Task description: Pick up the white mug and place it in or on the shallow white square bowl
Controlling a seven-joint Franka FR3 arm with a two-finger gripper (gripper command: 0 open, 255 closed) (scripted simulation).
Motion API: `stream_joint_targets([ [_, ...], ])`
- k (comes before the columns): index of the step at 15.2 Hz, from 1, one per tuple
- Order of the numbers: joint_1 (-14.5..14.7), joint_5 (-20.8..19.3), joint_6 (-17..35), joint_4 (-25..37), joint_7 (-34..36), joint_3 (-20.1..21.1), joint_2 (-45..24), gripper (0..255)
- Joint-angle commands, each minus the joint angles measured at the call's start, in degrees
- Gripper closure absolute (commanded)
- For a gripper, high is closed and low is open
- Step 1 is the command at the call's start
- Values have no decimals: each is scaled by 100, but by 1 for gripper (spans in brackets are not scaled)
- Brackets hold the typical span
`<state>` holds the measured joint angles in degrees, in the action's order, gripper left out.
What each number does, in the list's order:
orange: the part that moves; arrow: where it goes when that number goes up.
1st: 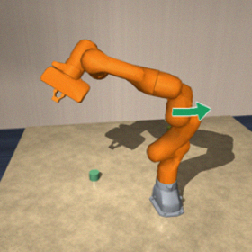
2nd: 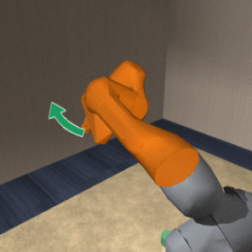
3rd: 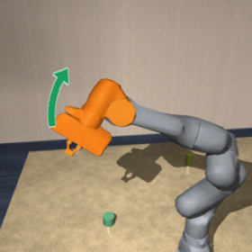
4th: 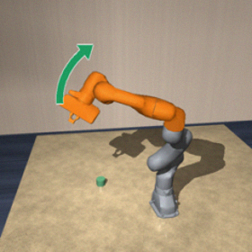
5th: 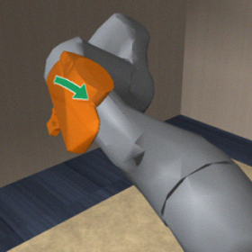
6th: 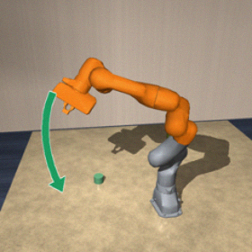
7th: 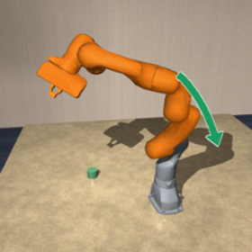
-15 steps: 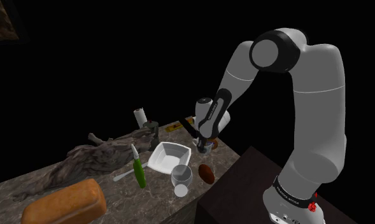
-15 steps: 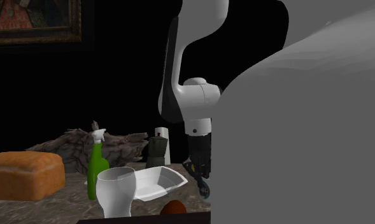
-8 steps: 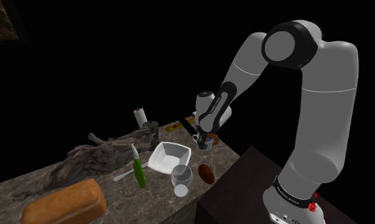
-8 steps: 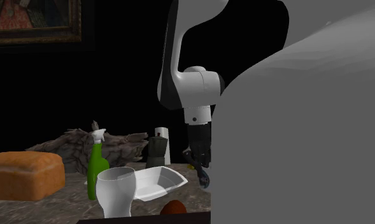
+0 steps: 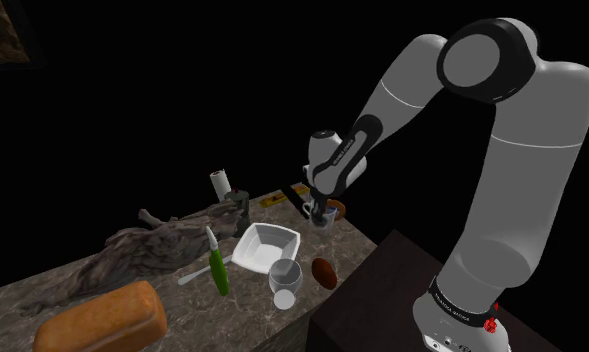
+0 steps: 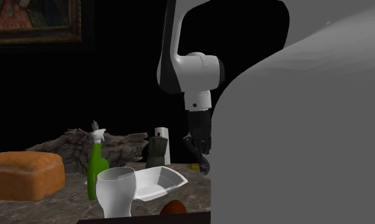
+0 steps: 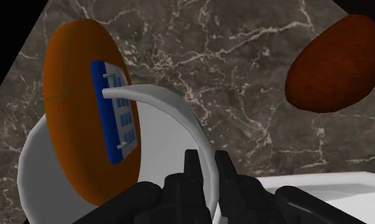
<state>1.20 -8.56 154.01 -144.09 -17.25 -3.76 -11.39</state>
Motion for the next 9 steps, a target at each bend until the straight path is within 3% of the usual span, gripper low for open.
stream_joint_targets([
  [1,0,16,-145,-15,-18,7,158,255],
  [6,-1,56,-490,-18,-69,20,508,255],
  [9,264,80,-664,229,364,220,400,255],
])
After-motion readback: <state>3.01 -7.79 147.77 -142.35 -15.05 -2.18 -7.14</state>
